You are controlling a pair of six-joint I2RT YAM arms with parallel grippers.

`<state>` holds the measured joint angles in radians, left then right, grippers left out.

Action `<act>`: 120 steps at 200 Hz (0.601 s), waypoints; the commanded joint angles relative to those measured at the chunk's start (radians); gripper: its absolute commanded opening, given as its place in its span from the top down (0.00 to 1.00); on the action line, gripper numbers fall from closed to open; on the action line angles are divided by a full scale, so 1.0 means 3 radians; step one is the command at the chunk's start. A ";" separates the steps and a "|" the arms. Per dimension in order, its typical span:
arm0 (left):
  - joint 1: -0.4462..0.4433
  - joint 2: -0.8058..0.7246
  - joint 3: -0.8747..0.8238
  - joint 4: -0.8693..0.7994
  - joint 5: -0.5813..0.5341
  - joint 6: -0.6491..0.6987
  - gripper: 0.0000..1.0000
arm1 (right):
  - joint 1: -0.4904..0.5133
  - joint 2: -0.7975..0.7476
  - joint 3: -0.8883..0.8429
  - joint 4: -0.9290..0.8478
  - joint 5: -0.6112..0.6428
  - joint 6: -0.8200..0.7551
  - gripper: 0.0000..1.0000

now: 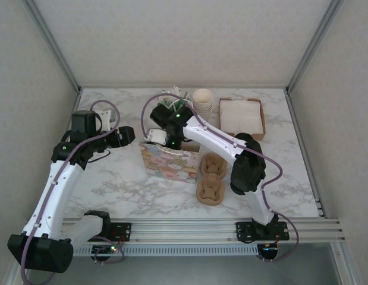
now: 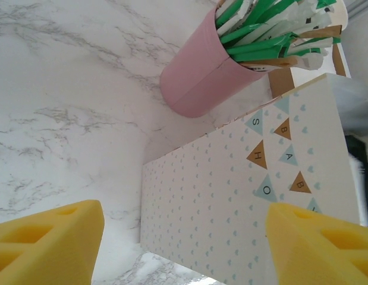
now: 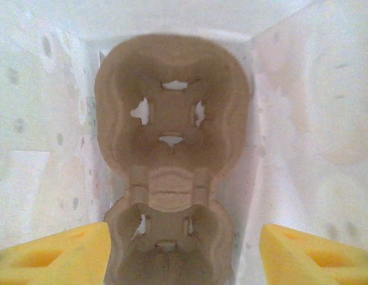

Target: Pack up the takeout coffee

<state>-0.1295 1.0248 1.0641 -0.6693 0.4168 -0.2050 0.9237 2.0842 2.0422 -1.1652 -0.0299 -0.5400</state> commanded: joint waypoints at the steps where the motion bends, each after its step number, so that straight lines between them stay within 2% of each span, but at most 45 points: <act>1: -0.0023 -0.0030 0.0006 0.0016 -0.0147 -0.0001 0.27 | 0.0047 -0.0351 0.0236 0.0122 -0.0095 0.0157 0.32; 39: -0.0023 -0.0110 0.0076 -0.0043 -0.0306 -0.0032 0.26 | 0.0047 -0.0633 0.0315 0.0353 -0.0174 0.0361 0.32; 80: -0.0023 -0.0259 0.0207 -0.0230 -0.0493 -0.0273 0.27 | 0.0050 -0.0980 0.0335 0.0729 -0.0107 0.0896 0.32; 100: -0.0023 -0.0290 0.0327 -0.0423 -0.0518 -0.0545 0.28 | 0.0046 -0.1177 0.0373 0.0865 0.0237 0.1185 0.30; 120: -0.0058 -0.0289 0.0439 -0.0637 -0.0520 -0.0769 0.32 | 0.0040 -0.1369 0.0386 0.0841 0.0809 0.1476 0.18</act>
<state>-0.1295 0.9546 1.1339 -0.7555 0.2855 -0.3126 0.9283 1.7676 2.1197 -0.9565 0.0135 -0.2466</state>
